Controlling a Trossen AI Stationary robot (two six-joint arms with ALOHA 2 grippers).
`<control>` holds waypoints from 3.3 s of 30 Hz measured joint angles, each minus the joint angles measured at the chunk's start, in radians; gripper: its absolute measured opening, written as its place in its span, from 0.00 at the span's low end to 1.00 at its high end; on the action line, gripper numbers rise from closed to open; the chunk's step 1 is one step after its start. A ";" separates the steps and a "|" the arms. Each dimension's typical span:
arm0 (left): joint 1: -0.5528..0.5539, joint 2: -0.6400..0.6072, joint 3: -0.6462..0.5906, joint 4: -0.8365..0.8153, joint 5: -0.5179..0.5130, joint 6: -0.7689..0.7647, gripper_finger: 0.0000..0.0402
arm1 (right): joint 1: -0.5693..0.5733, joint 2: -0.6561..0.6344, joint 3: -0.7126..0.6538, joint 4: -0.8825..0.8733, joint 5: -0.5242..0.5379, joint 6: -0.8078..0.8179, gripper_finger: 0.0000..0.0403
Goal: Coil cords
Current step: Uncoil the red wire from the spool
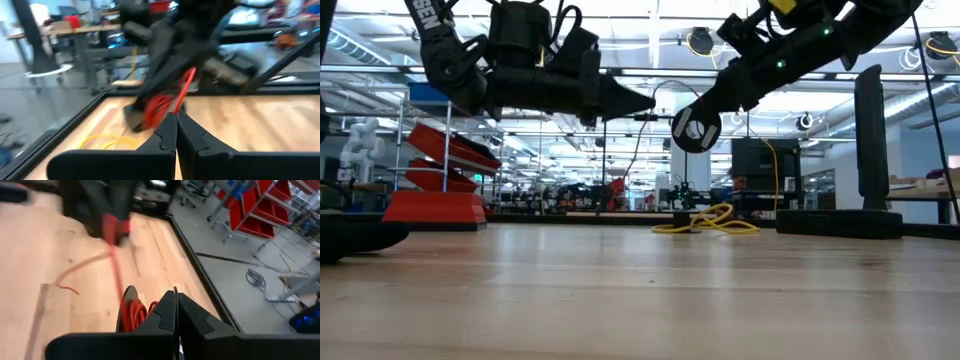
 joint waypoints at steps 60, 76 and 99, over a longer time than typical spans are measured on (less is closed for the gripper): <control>-0.260 -0.244 0.109 -0.657 -0.111 0.115 0.00 | -0.179 -0.267 0.000 -0.202 0.116 0.038 0.00; -0.133 -0.017 0.109 -0.740 -0.271 0.036 0.14 | -0.174 -0.431 0.000 -0.201 0.091 0.038 0.00; -0.073 -0.055 0.176 -0.273 -0.365 0.122 0.66 | -0.140 -0.403 0.000 -0.207 0.015 0.093 0.00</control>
